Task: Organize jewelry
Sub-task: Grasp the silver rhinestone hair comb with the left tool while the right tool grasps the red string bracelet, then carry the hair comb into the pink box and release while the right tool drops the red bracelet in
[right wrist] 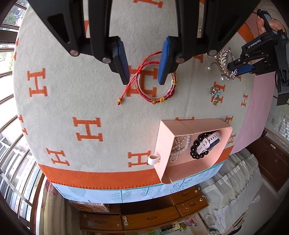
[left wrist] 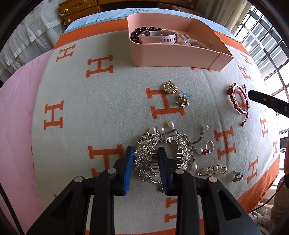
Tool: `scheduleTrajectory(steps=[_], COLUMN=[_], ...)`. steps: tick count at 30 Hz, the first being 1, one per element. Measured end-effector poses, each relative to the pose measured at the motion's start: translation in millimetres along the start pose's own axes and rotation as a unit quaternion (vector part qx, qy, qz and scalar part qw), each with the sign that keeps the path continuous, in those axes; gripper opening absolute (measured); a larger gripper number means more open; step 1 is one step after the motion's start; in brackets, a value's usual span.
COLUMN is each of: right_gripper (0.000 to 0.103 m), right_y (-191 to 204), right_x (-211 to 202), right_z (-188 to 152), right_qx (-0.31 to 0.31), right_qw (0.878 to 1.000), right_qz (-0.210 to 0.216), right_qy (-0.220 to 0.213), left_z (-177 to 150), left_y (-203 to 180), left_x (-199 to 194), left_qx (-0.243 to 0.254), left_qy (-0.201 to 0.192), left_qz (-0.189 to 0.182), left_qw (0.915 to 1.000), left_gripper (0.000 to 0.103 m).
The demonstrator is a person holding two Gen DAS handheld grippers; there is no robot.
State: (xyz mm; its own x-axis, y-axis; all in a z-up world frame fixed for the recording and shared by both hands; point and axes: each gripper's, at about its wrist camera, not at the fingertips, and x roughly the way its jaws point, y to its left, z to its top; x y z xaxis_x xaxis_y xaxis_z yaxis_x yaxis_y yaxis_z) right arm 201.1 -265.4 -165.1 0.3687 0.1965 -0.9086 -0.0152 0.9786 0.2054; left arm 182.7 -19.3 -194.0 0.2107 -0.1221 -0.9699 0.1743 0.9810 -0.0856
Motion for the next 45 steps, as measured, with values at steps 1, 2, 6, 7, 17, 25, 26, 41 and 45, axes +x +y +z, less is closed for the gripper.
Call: scheduleTrajectory(steps=[1,2,6,7,17,25,26,41,45], right_gripper=[0.033,0.033,0.032,0.031,0.006,0.006,0.006,0.006,0.006], right_y=[1,3,9,12,21,44,48,52,51], right_x=[4,8,20,23,11,-50,-55,-33,-10], right_z=[3,7,14,14,5,22,26,103,113], right_qx=[-0.004,-0.009,-0.032,-0.042,-0.073,-0.077,-0.076,0.017,0.024], right_qw=[1.0,1.0,0.999,0.998,0.997,0.993,0.993,0.992,0.993], right_qz=[-0.007,-0.015,-0.036,-0.042,-0.034,-0.008,-0.006,0.015,0.008], right_qy=[0.003,0.007,0.017,0.018,-0.007,-0.085,-0.093,-0.127,-0.112], left_z=[0,-1,-4,-4,-1,50,59,162,175], left_y=[0,0,0,4,4,-6,-5,21,24], left_x=[0,-1,-5,-7,-50,-87,-90,-69,-37], left_qx=[-0.001,-0.001,-0.004,-0.005,0.001,-0.009,-0.015,-0.121,-0.129], left_qy=[0.002,0.003,0.001,0.0,-0.036,-0.086,-0.092,-0.134,-0.118], left_qz=[-0.002,-0.003,-0.014,-0.018,-0.028,-0.036,-0.037,-0.041,-0.039], left_qw=[1.0,1.0,0.9999,0.9998,0.9989,0.9956,0.9949,0.9827,0.9838], left_gripper=[0.025,0.025,0.025,0.025,0.025,0.025,0.025,0.025,0.025])
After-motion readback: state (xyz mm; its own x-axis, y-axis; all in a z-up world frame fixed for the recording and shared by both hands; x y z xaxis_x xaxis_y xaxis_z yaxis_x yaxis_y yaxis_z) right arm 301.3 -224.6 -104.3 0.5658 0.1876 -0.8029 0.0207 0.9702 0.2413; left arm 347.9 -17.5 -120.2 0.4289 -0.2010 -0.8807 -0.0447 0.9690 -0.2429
